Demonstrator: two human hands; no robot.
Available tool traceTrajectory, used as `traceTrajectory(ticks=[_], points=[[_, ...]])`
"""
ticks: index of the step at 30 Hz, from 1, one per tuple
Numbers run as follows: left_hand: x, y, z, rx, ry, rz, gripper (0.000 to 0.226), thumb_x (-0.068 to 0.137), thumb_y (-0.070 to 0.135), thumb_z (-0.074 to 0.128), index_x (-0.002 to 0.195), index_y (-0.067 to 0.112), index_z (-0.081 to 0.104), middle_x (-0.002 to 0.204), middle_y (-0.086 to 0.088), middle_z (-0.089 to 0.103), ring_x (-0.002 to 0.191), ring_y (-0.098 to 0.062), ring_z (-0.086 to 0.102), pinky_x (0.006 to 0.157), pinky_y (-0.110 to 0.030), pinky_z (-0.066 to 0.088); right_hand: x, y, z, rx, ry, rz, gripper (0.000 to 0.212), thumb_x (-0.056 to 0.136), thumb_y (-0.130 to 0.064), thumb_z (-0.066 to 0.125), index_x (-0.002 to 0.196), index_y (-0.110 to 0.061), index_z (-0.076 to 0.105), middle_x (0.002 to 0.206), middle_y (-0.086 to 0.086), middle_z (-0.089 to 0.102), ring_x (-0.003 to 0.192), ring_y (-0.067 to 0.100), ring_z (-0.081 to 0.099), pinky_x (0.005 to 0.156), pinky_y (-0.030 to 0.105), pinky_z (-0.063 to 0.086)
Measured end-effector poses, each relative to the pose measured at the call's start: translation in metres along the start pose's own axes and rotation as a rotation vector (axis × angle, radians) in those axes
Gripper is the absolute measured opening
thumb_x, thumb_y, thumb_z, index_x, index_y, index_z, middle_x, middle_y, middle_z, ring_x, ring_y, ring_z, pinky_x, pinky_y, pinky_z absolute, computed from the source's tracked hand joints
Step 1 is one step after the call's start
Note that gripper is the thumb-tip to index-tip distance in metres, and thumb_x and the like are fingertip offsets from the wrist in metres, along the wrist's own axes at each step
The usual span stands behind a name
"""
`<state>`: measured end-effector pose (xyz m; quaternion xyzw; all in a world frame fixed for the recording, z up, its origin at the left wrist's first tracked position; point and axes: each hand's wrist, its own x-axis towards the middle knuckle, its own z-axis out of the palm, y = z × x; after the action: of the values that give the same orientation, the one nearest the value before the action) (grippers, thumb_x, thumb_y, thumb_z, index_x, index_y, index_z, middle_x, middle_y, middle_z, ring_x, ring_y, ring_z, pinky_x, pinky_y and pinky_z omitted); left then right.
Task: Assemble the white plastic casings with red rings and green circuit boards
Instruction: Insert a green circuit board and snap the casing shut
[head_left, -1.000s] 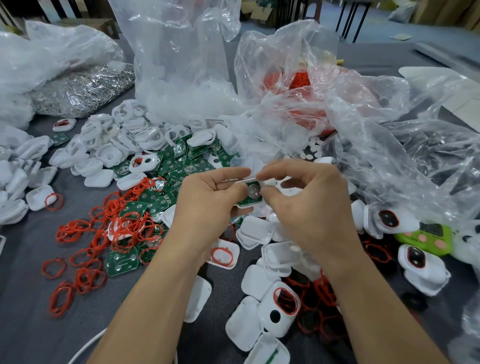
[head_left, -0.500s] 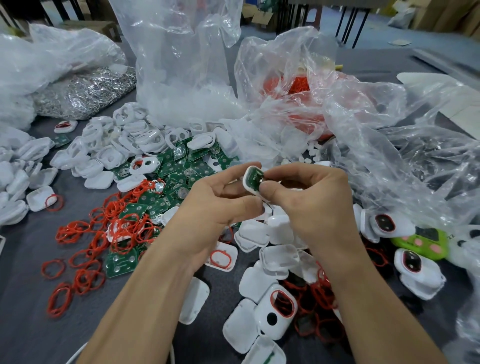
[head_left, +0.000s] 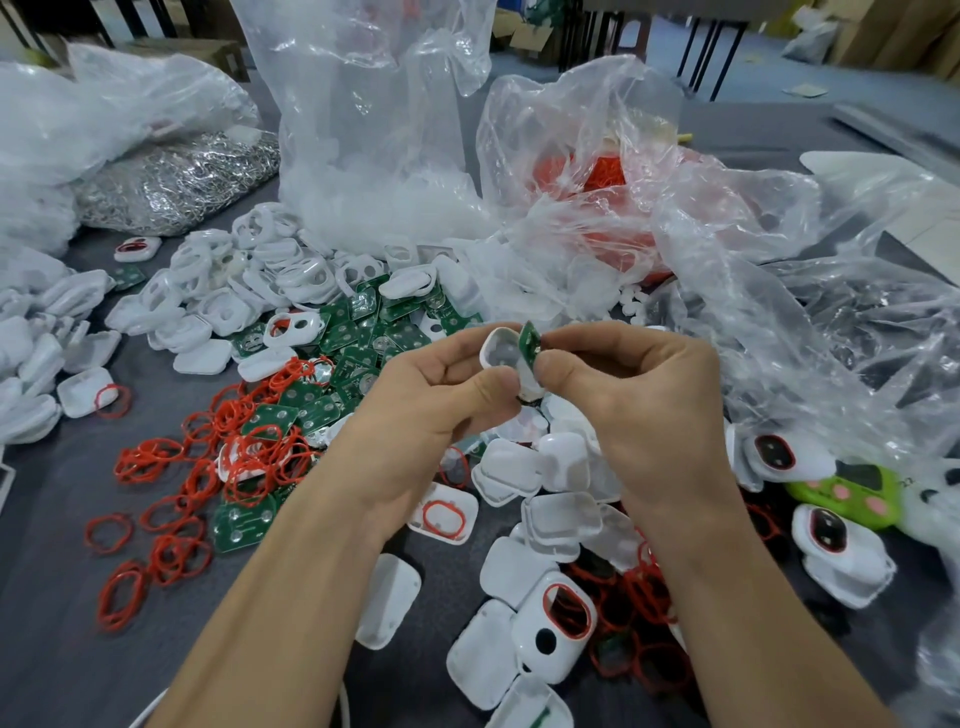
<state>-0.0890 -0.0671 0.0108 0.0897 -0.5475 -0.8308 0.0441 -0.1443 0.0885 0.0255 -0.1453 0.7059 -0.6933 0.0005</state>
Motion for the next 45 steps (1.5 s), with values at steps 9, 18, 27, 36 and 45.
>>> traceTrajectory(ticks=[9,18,27,36,45], points=[[-0.001,0.001,0.000,0.019,-0.033,-0.047,0.045,0.079,0.013,0.070,0.124,0.010,0.068,0.118,-0.019,0.074,0.108,-0.025,0.070,0.101,-0.039,0.055,0.005,0.001,-0.006,0.023,-0.057,0.023,0.026,0.078,-0.002,0.080,0.087,-0.025,0.083,0.083,-0.001,0.078,0.082,0.013,0.073,0.073,0.022,0.057],[-0.003,0.000,-0.001,0.142,-0.104,-0.019,0.043,0.085,0.016,0.067,0.128,0.012,0.067,0.091,-0.002,0.077,0.099,-0.019,0.072,0.099,-0.030,0.056,0.008,-0.004,-0.016,-0.222,-0.325,-0.115,0.034,0.075,-0.012,0.075,0.093,-0.041,0.081,0.115,-0.022,0.073,0.120,-0.001,0.063,0.092,0.026,0.056],[-0.002,0.004,-0.008,-0.044,-0.142,-0.154,0.041,0.089,0.033,0.064,0.122,0.011,0.074,0.115,-0.012,0.073,0.108,-0.021,0.069,0.097,-0.038,0.058,0.015,-0.007,-0.041,0.282,-0.304,0.180,0.008,0.070,-0.011,0.081,0.076,-0.016,0.080,0.080,0.005,0.075,0.070,0.010,0.065,0.069,0.021,0.055],[0.003,0.007,-0.013,-0.235,-0.123,-0.179,0.044,0.092,0.039,0.055,0.120,0.012,0.076,0.103,-0.012,0.073,0.095,-0.021,0.073,0.088,-0.036,0.060,0.015,-0.007,-0.042,-0.309,-0.536,0.041,0.034,0.074,0.007,0.079,0.075,-0.026,0.082,0.069,-0.006,0.074,0.059,0.004,0.058,0.057,0.015,0.047],[0.004,0.006,-0.015,-0.242,-0.092,-0.180,0.046,0.093,0.039,0.057,0.125,0.010,0.072,0.102,-0.010,0.074,0.092,-0.019,0.071,0.083,-0.032,0.060,0.002,-0.026,-0.028,-0.878,-0.910,0.135,0.039,0.062,-0.030,0.081,0.091,-0.057,0.074,0.105,0.006,0.076,0.097,0.024,0.071,0.086,0.049,0.059]])
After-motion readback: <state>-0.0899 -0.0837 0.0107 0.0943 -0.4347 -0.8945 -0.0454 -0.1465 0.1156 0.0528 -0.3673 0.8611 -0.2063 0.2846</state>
